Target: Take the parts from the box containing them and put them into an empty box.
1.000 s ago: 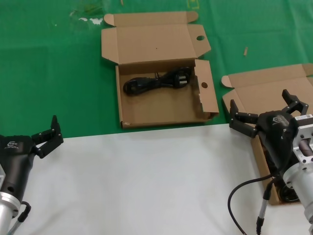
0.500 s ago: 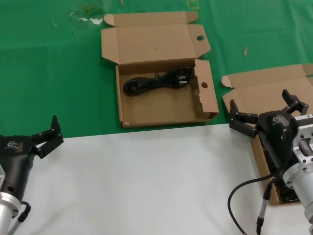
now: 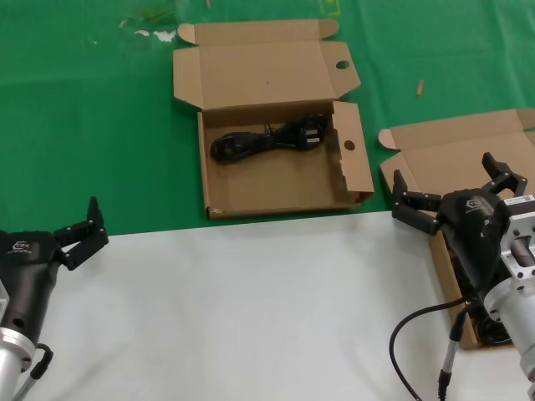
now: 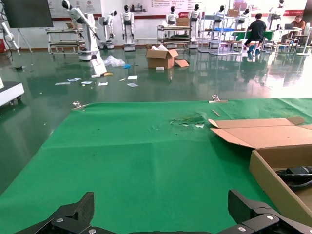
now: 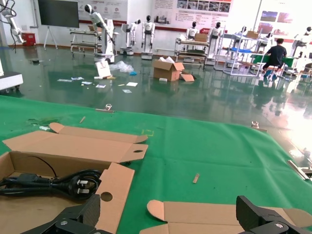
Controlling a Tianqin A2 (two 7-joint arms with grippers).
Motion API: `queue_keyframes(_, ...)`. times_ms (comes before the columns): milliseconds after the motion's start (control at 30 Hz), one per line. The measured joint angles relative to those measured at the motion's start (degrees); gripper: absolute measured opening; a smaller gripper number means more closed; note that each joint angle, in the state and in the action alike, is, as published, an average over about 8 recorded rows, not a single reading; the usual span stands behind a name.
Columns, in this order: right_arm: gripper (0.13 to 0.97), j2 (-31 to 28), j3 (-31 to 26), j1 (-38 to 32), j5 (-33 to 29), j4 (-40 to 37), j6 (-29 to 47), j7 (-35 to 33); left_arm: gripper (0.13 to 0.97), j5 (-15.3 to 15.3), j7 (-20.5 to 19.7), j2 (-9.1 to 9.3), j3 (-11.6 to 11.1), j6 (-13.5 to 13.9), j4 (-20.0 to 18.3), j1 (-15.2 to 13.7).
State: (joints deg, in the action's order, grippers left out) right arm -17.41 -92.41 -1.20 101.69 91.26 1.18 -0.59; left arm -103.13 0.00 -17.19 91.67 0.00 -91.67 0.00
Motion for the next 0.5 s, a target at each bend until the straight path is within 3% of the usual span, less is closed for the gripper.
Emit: queue_keyframes(500, 0.966, 0.00, 0.00, 0.00, 0.00, 0.00, 0.00, 0.00, 0.966, 0.00, 0.00, 0.00, 0.00, 0.00, 0.00, 0.00)
